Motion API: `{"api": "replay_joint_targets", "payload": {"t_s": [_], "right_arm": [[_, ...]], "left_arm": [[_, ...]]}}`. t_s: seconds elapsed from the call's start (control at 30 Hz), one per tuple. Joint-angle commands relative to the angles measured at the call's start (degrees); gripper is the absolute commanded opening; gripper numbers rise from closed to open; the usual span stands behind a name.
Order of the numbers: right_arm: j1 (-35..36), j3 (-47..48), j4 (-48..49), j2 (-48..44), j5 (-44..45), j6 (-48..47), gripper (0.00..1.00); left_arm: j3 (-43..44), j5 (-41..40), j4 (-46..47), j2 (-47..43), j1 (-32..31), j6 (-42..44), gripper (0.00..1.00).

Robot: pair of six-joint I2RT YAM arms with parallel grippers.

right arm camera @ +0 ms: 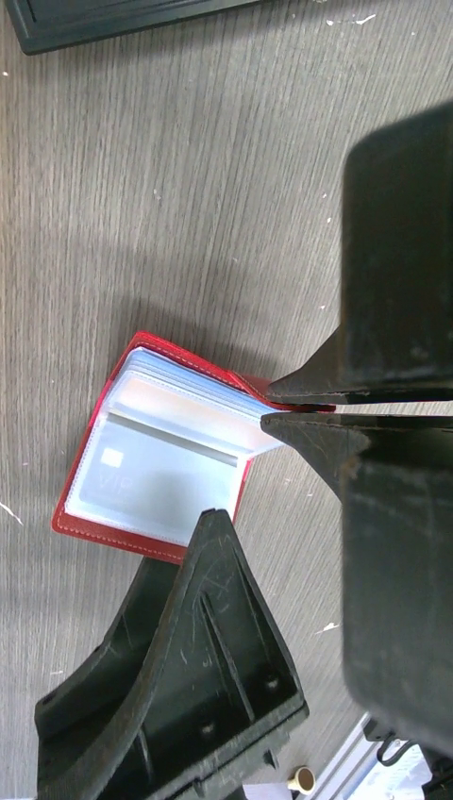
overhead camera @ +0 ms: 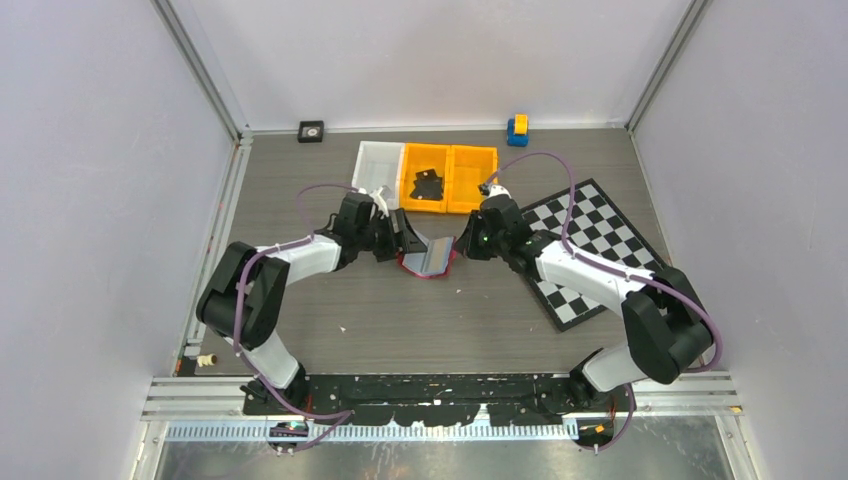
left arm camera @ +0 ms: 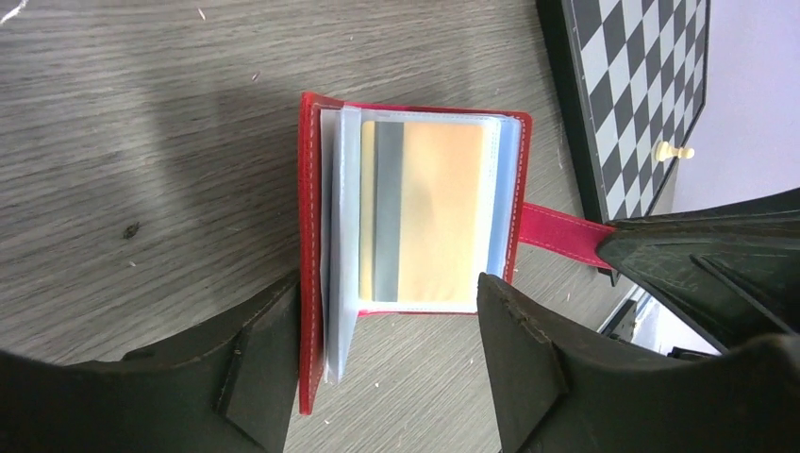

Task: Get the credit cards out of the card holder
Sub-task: Open the card holder at the center of the board, then pick up the card holder from the center of the board.

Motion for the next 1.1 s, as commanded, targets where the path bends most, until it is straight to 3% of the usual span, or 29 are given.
{"api": "replay_joint_targets", "payload": {"t_s": [0.0,0.33,0.83,1.07], "right_arm": [[-0.28,2.62,0.49,0.53,1.21,0.72,0.01],[-0.35,2.79,0.49,0.87,0.97,0.75,0.00],[-0.40,4.18,-0.36,3.88,-0.02,0.79,0.00],[-0.34,4.64,-0.55,5.09,-0.54,0.98,0.00]], "left_arm": [[-0.29,-1.19,0.95,-2.97,0.03,0.71,0.65],[-0.11,-0.78,1.06,-2.86,0.03,0.79,0.43],[-0.80,3.19,4.26,-3.15,0.03,-0.70,0.42],[-0.61,3.33,4.18,-2.76,0.03,-0.82,0.26]]}}
